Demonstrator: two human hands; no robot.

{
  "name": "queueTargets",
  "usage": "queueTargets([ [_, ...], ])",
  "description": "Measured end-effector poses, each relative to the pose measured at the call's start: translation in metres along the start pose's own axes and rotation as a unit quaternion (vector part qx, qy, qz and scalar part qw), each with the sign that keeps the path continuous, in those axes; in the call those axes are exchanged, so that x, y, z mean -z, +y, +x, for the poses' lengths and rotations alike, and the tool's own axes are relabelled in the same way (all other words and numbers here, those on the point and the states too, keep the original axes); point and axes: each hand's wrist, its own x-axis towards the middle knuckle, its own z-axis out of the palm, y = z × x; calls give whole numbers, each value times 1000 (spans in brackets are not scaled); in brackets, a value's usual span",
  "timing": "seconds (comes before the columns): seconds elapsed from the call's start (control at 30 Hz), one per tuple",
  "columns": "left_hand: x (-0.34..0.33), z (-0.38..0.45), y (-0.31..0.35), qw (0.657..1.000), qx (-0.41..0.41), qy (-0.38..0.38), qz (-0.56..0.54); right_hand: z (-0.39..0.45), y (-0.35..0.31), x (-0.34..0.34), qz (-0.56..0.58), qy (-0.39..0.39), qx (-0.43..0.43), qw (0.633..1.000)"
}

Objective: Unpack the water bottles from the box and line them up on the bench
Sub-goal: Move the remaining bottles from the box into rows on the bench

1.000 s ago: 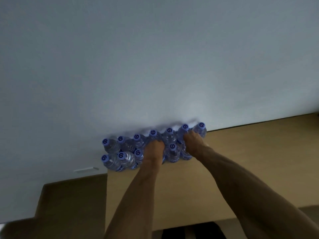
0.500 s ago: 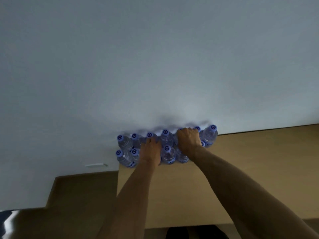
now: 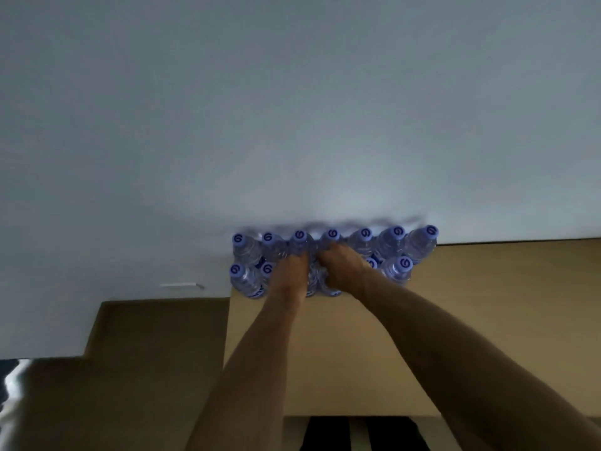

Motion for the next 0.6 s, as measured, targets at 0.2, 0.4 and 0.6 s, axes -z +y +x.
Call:
queueTargets([
  [0.2, 14, -17, -13, 992, -59, -3, 107, 3, -14, 7, -61, 13, -37, 997],
  [0.4, 31, -21, -49, 990, -7, 36, 137, 20, -41, 12, -108, 13, 29, 994],
  [0.6, 21, -8, -64, 998, 29, -50, -35, 35, -51, -6, -11, 2, 15, 1000],
])
